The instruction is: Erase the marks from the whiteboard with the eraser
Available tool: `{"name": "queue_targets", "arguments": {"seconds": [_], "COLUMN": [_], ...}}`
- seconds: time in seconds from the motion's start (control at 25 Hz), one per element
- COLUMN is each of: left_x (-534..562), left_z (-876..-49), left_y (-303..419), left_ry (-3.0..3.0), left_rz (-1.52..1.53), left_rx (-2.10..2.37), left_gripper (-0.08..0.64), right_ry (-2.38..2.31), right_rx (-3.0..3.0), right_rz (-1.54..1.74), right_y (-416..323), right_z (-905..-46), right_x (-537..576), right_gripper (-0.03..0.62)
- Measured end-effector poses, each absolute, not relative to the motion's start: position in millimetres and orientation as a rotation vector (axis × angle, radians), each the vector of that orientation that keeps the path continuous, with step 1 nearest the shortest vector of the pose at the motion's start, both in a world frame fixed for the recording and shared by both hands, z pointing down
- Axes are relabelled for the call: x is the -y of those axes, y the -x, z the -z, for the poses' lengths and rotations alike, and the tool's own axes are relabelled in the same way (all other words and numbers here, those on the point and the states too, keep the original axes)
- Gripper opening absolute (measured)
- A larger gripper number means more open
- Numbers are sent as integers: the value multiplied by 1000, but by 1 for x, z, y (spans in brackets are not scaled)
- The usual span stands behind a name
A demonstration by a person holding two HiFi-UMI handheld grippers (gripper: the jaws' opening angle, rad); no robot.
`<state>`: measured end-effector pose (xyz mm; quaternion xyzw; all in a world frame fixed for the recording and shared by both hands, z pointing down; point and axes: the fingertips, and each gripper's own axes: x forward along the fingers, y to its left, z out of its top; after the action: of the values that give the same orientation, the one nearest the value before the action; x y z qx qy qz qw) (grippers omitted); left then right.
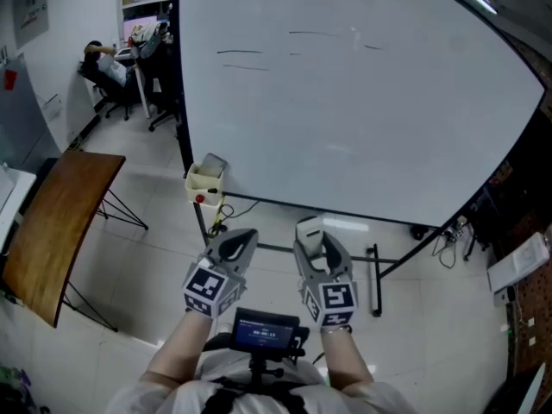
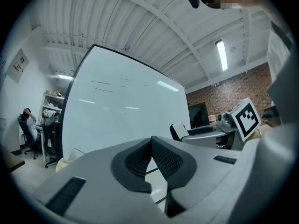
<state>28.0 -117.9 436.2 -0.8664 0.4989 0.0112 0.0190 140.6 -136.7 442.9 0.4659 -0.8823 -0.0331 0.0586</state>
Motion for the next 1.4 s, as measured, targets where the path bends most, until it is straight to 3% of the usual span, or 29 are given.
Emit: {"name": "queue_targets", "arguments": {"seconds": [1.4], "left_x": [128], "left_z": [-427], "left_y": [17], "left_ry": [2728], "left_rz": [-68], "left_rx": [-1464], "left_gripper": [8], "right_ry": [-1466], "right_rx": [2635], "right_rz": [124], "right_y": [-92], "right_z": [-434], "right_x": [135], "right_gripper": [261]}}
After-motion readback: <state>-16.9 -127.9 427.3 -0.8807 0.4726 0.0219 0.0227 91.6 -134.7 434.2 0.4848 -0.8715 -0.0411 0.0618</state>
